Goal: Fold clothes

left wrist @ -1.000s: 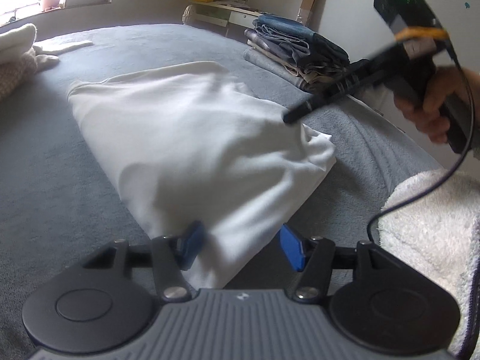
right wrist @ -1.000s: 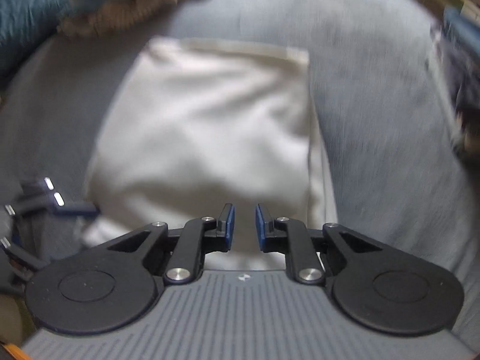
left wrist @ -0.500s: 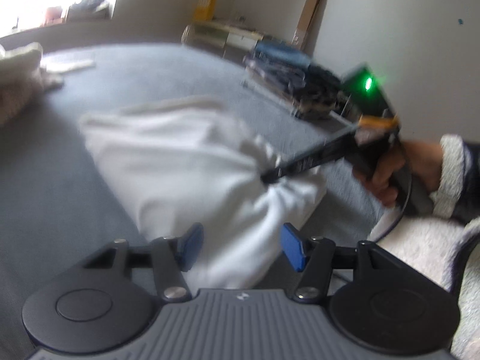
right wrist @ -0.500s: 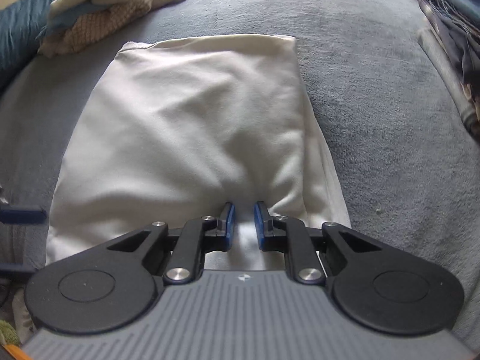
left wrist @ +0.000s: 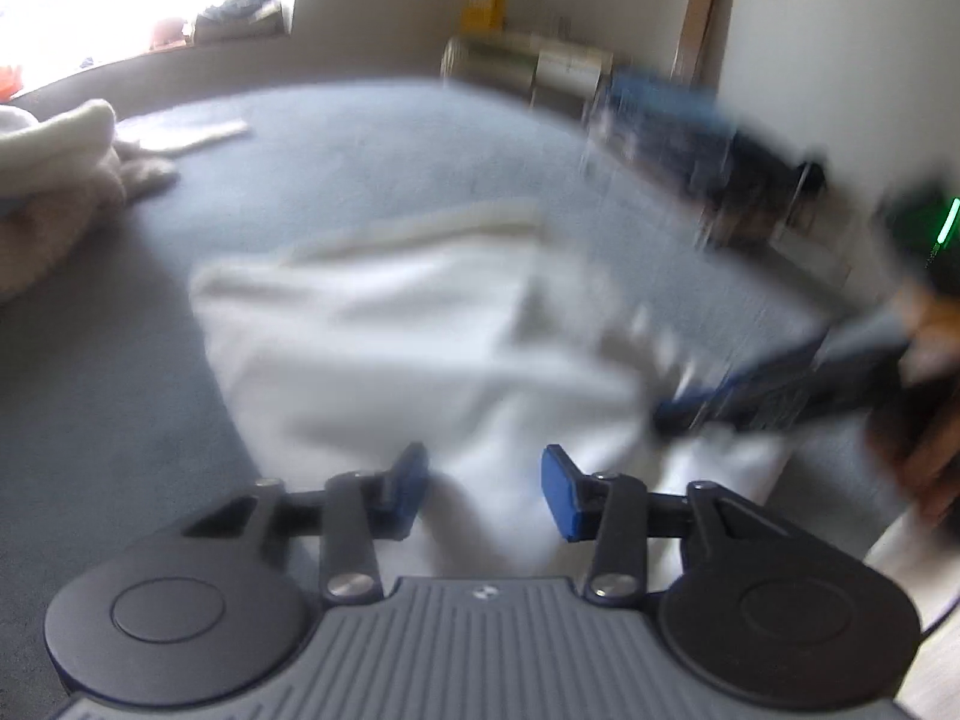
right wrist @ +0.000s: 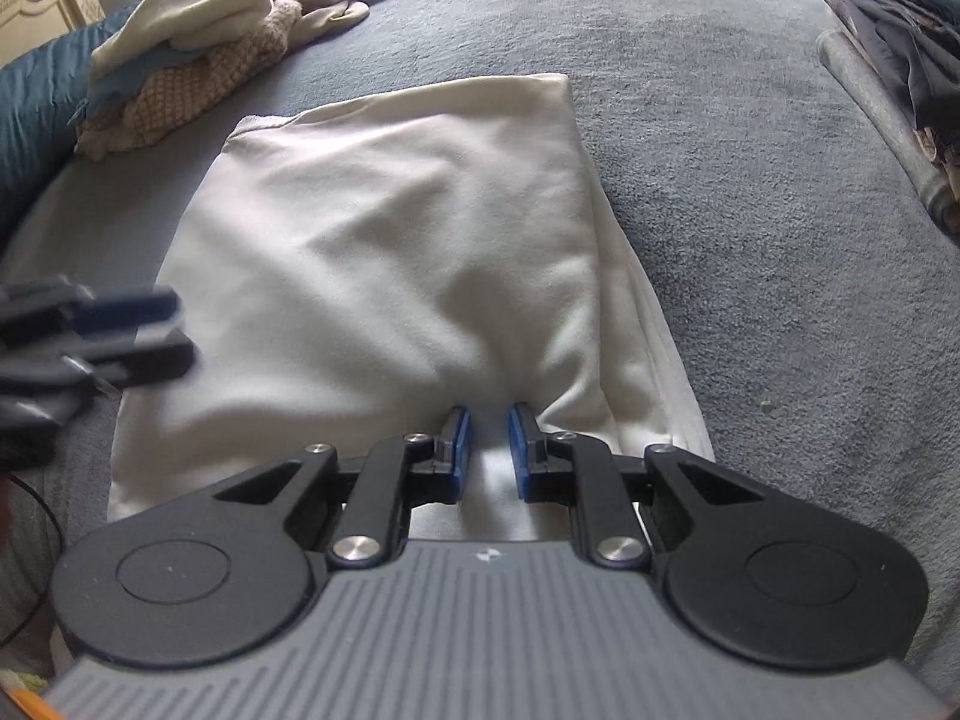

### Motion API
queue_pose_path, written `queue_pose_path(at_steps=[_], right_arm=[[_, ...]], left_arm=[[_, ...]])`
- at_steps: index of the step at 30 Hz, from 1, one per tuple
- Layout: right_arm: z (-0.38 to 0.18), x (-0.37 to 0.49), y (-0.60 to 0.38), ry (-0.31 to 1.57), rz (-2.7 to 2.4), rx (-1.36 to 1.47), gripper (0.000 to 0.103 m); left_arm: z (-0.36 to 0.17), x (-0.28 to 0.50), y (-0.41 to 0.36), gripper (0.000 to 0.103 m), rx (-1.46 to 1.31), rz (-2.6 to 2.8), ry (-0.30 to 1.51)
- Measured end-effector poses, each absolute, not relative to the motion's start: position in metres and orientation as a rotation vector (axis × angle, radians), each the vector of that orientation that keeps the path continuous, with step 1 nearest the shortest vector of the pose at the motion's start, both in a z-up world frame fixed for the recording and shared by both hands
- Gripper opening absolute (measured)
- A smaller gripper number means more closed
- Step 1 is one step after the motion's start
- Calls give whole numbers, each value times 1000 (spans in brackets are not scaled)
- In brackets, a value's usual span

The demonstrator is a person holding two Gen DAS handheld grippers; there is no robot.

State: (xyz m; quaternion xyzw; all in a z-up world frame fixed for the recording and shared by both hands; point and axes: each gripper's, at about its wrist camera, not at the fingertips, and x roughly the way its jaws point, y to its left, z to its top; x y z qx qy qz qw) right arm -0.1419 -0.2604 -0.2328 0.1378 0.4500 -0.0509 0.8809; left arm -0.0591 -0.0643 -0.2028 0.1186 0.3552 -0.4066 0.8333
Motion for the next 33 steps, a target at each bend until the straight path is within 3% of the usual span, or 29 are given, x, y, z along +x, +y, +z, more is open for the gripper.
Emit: queue_pose_path(at_steps=[5,15,23,33], right_arm=[[-233,-143,-263,921,-101,312,13],[-173,-142,-238,713,-35,183,15],[-235,-113,-236,835,-57,202,15],[-235,-117,-238,825,-64,232,15]], left_arm=[[-214,-62,-72,43,301,-831,763],[-213,-59,-68,43,270,-840,775],[-211,-55,-66,44,241,-850,786],[-181,-43,-55,45,164,-847,717]])
